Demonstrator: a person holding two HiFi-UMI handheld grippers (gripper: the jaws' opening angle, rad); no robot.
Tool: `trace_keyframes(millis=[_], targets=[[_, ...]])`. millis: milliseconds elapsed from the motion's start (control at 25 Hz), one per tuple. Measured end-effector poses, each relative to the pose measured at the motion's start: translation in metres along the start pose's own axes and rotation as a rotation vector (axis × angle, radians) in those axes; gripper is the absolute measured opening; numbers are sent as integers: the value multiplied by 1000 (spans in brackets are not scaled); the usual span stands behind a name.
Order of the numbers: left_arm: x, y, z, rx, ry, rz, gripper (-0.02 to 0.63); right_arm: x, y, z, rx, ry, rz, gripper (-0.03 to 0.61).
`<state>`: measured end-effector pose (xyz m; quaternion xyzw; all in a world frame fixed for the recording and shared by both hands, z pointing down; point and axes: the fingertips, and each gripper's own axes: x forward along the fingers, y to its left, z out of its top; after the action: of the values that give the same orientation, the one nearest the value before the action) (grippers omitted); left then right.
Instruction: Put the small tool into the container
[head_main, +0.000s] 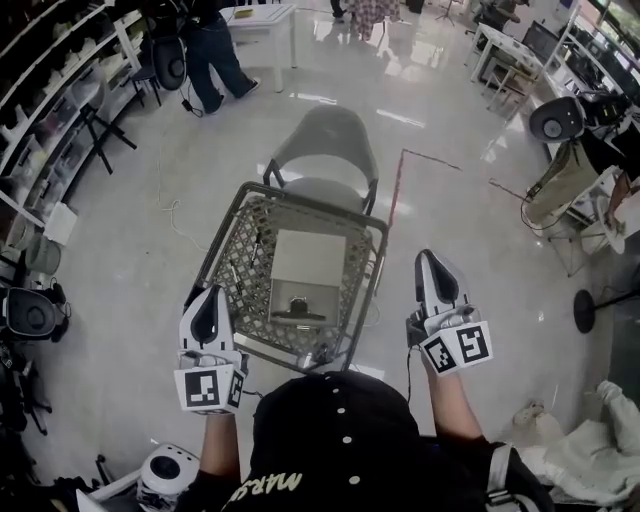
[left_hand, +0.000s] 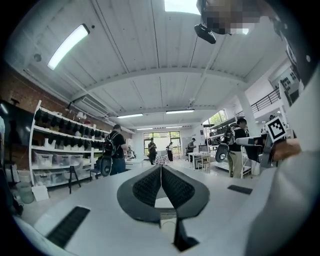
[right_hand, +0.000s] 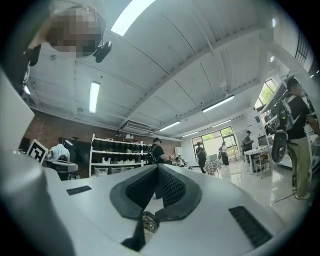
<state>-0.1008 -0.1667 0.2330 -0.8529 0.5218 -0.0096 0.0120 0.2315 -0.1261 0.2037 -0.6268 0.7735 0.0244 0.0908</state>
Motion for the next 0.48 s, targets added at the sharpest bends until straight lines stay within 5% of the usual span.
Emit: trace_keyframes(millis=[480], targets=[[-5,4,1,0,-12,60,29,0,-2,-12,-12,64,-25,12]])
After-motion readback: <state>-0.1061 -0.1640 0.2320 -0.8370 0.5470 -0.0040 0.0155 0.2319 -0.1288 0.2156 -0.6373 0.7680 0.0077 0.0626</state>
